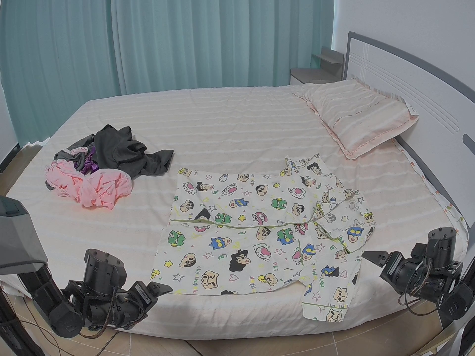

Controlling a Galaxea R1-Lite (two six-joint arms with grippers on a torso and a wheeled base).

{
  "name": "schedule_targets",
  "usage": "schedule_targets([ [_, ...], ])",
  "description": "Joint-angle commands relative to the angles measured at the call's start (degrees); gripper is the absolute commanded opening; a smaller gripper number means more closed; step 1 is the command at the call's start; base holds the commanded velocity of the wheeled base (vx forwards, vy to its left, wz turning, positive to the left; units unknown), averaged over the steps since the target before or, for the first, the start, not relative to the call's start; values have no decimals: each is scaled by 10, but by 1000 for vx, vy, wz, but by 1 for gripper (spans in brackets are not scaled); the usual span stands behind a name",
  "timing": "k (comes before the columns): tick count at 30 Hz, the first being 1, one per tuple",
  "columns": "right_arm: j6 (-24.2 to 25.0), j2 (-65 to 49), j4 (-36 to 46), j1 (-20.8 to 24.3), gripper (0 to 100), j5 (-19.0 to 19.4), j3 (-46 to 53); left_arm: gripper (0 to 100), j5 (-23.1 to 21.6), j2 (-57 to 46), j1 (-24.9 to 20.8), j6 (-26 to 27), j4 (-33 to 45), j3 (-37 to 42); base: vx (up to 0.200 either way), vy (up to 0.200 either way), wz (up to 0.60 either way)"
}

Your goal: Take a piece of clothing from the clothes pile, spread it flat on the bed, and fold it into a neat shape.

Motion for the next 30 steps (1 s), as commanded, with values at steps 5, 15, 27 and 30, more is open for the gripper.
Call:
schedule_targets([
  [5, -1, 2, 0, 1, 100, 0, 10, 100, 0, -1, -13, -1, 0, 1, 0, 0, 0],
  [15, -1, 2, 0, 11, 100, -10, 10, 100, 0, -9, -13, -13, 0, 0, 0, 0, 0],
  [27, -1, 7, 1, 13, 100, -15, 10, 100, 1, -6, -19, -14, 0, 0, 0, -150, 0],
  [30, -1, 7, 1, 13, 100, -15, 10, 100, 2, -4, -19, -14, 0, 0, 0, 0, 0],
])
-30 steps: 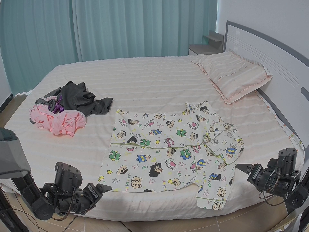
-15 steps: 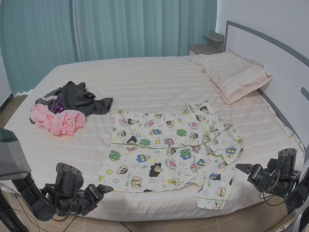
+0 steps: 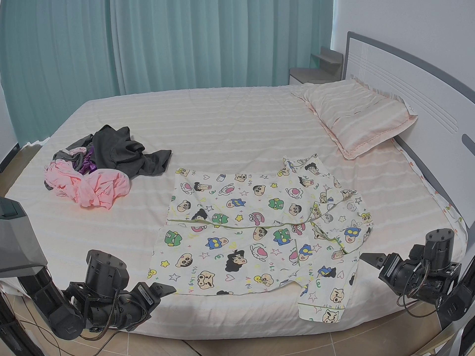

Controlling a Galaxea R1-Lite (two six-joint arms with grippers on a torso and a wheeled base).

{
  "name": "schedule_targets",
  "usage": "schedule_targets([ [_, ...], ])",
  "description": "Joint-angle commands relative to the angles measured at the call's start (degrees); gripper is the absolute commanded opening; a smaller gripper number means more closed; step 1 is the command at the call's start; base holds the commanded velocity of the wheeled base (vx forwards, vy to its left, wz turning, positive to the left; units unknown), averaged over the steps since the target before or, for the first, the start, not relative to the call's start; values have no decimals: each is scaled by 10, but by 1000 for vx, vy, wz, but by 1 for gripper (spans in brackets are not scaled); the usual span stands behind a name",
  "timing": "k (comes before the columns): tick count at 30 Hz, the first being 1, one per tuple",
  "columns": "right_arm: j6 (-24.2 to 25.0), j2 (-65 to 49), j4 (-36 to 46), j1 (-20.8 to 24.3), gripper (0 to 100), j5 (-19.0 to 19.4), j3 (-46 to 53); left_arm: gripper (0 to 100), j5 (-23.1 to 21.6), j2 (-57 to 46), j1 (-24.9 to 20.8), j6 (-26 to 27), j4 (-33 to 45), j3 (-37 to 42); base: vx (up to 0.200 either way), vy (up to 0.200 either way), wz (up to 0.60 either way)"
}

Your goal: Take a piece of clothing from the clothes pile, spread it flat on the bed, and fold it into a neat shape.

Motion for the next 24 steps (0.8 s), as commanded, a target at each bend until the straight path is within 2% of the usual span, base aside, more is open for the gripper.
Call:
schedule_targets([
  [1, 0, 3, 0, 0, 100, 0, 10, 100, 2, 3, 0, 1, 0, -1, 0, 0, 0],
  [11, -1, 4, 0, 0, 100, -1, 10, 100, 6, 11, 6, 3, 1, -2, 0, 0, 0],
  [13, -1, 5, 0, 0, 100, -1, 10, 100, 28, 27, 6, 4, 2, 0, 0, 0, 0],
  [19, -1, 5, 0, 1, 100, 0, 10, 100, 56, 65, 6, 6, -4, -21, 0, 0, 0],
  [24, -1, 5, 0, 1, 100, 0, 10, 100, 64, 87, 7, 7, -19, -37, 0, 0, 0],
])
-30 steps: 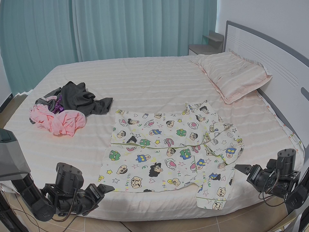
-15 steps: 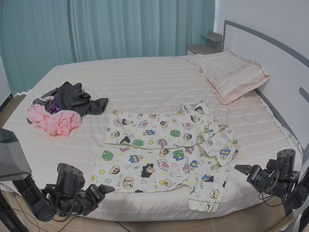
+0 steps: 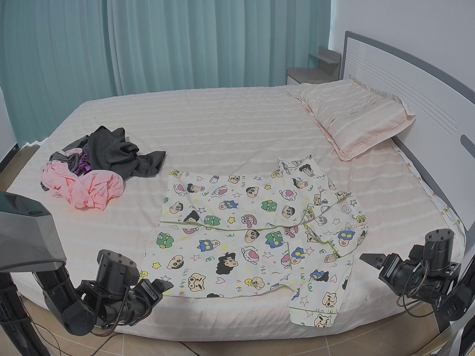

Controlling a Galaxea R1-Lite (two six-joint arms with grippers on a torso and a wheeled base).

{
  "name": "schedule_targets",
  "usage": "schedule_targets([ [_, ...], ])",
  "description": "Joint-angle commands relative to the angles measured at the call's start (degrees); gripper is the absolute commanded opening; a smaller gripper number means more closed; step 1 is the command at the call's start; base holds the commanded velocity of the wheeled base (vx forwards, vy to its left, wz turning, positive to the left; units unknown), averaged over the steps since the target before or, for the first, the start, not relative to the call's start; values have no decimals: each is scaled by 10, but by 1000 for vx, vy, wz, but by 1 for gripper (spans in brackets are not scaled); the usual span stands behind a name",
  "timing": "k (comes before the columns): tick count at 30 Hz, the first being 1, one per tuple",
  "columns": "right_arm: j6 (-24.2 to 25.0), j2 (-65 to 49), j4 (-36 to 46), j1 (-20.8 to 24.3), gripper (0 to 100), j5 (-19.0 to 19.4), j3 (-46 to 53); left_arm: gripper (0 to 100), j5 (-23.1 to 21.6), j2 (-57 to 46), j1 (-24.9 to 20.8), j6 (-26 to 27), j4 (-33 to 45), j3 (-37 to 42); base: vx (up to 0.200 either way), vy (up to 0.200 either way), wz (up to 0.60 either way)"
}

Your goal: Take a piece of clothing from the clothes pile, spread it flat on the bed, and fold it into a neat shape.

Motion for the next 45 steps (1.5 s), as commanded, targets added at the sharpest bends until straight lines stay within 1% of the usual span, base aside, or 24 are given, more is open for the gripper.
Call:
schedule_targets([
  [1, 0, 2, 1, 0, 100, 0, 10, 100, 3, 42, 2, 0, -16, -19, 0, 0, 0],
  [4, 0, 2, 3, 3, 100, -1, 10, 100, 13, 62, 6, 2, -31, -28, 0, 0, 0],
  [7, 0, -2, 10, 6, 100, -1, 10, 100, 32, 73, 8, 0, -40, -41, 0, 0, 0],
  [13, 0, -2, 10, 13, 100, -4, 10, 100, 34, 87, 11, 2, -39, -64, 0, 0, 0],
  [18, 1, -2, 10, 13, 100, -5, 10, 100, 52, 106, 11, 23, -41, -76, 0, 0, 0],
  [20, 1, -2, 10, 13, 100, -5, 10, 100, 52, 106, 11, 23, -42, -77, 0, 0, 0],
  [21, 1, 0, 10, 13, 100, -5, 10, 100, 60, 116, 11, 35, -41, -90, 0, 0, 0],
  [22, 1, 0, 10, 13, 100, -5, 10, 0, 62, 120, 11, 37, -41, -93, 0, 0, 0],
  [29, 0, 1, 10, 13, 100, -7, 10, 0, 68, 123, 18, 40, -40, -100, 0, 0, 0],
  [34, 0, 3, 9, 13, 100, -22, 10, 0, 68, 106, 58, 39, -41, -100, 0, 0, 0],
  [38, -5, 8, 1, 11, 100, -22, 0, 0, 61, 75, 88, 32, -48, -107, 0, 0, 0],
  [42, -22, 39, 8, 3, 100, -22, -36, 0, 62, 74, 92, 31, -67, -114, 0, 0, 0],
  [45, -43, 93, 7, 1, 100, -19, -60, 0, 62, 76, 93, 28, -94, -113, 0, 0, 0],
])
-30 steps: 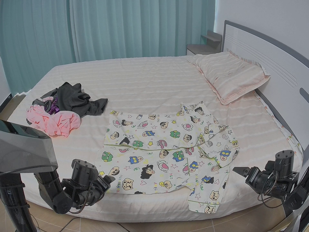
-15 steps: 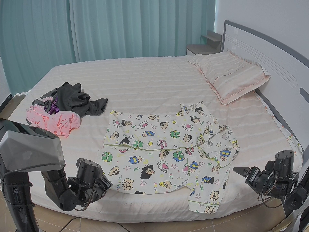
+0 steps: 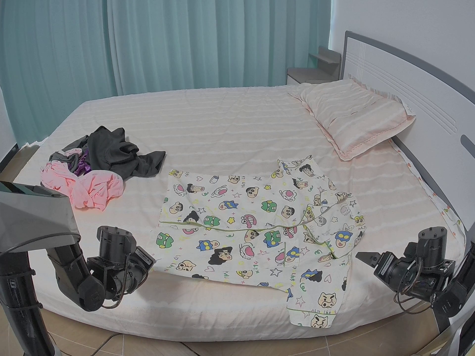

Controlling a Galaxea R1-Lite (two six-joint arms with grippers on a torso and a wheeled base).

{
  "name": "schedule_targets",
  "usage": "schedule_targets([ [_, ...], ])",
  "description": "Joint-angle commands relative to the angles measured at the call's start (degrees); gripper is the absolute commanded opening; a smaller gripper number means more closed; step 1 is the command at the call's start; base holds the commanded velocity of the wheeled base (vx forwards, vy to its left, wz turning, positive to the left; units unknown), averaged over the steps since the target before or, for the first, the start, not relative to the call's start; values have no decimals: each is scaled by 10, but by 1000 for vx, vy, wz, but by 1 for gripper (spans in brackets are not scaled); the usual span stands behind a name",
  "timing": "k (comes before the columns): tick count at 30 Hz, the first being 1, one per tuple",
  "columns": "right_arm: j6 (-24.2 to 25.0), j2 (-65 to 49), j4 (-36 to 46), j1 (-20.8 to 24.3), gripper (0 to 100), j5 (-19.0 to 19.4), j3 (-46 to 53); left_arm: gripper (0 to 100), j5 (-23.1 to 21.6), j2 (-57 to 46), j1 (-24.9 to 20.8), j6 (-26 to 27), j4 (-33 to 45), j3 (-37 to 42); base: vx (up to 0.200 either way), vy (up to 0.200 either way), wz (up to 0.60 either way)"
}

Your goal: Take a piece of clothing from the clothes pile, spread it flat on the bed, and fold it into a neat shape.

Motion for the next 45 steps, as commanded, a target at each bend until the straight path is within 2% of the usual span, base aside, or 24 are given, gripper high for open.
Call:
schedule_targets([
  [1, -22, 85, -1, -6, 100, 1, -47, 0, 1, -9, 6, -5, -32, -4, 0, 0, 0],
  [5, -51, 134, -1, -13, 100, 4, -78, 0, 1, -7, 5, -10, -42, -4, 0, 0, 0],
  [10, -133, 191, -5, -13, 100, 10, -103, 0, 1, -2, 5, -11, -53, -4, 0, 0, 0],
  [14, -180, 218, -4, -17, 100, 40, -118, 0, 0, -2, 5, -11, -54, -4, 0, 0, 0],
  [17, -203, 241, -4, -29, 100, 45, -140, 0, 0, -2, 3, -11, -54, -4, 0, 0, 0],
  [30, -211, 274, 3, -29, 100, 83, -211, 0, -1, -1, 2, -12, -54, -4, 0, 0, 0],
  [31, -211, 273, 3, -29, 0, 85, -213, 0, -1, -1, 2, -12, -54, -4, 0, 0, 0],
  [34, -215, 272, 3, -32, 0, 86, -225, 0, -1, 0, 2, -12, -54, -3, 0, 0, 0],
  [45, -231, 271, 4, -90, 0, 85, -291, 0, 0, 1, 1, -11, -54, -3, 0, 0, 0],
])
